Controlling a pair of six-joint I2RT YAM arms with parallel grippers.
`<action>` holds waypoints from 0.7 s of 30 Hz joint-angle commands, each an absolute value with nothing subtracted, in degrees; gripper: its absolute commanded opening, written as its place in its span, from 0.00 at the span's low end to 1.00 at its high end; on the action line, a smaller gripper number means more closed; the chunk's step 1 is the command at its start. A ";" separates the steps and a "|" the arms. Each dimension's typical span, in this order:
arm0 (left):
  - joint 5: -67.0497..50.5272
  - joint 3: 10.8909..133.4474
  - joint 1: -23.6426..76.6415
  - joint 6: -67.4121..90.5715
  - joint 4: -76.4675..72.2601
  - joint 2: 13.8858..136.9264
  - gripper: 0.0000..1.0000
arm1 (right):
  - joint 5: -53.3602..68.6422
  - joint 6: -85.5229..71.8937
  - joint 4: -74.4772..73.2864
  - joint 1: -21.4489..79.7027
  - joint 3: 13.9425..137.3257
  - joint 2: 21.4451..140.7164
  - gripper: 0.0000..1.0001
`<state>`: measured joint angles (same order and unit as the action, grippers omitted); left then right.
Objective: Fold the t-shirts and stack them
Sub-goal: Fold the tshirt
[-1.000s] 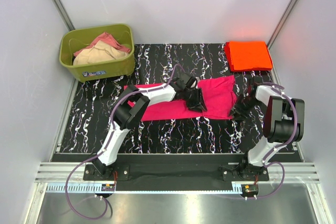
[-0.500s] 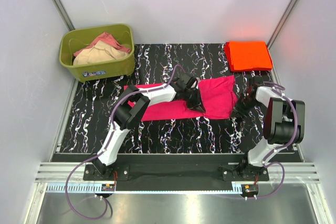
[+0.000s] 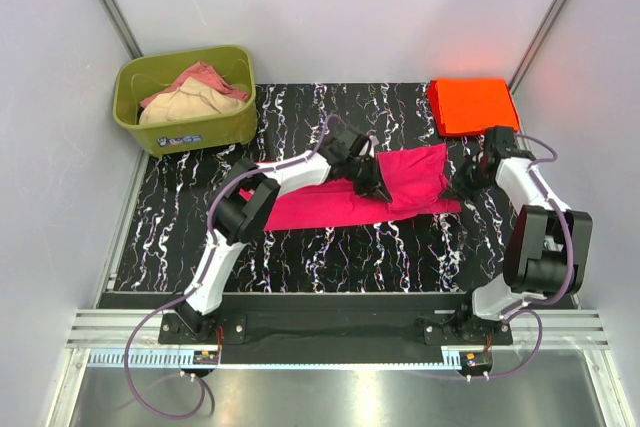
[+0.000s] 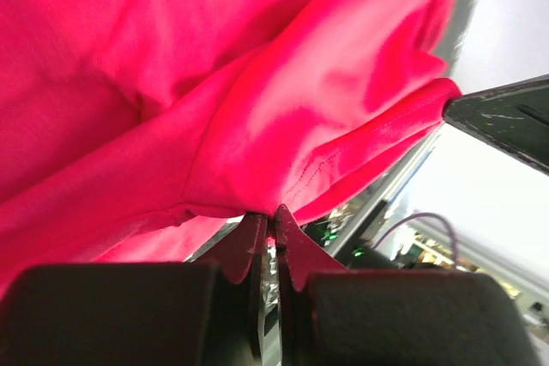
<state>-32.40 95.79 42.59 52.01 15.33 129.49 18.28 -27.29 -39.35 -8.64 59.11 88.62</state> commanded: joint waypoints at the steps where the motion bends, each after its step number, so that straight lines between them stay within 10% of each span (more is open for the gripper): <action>1: -35.50 99.75 40.87 53.61 13.27 129.11 0.08 | 19.95 -27.69 -39.64 -8.79 64.42 90.79 0.00; 21: -38.58 101.34 37.27 60.29 5.89 133.50 0.10 | 22.76 -29.18 -39.99 -8.70 82.08 103.62 0.00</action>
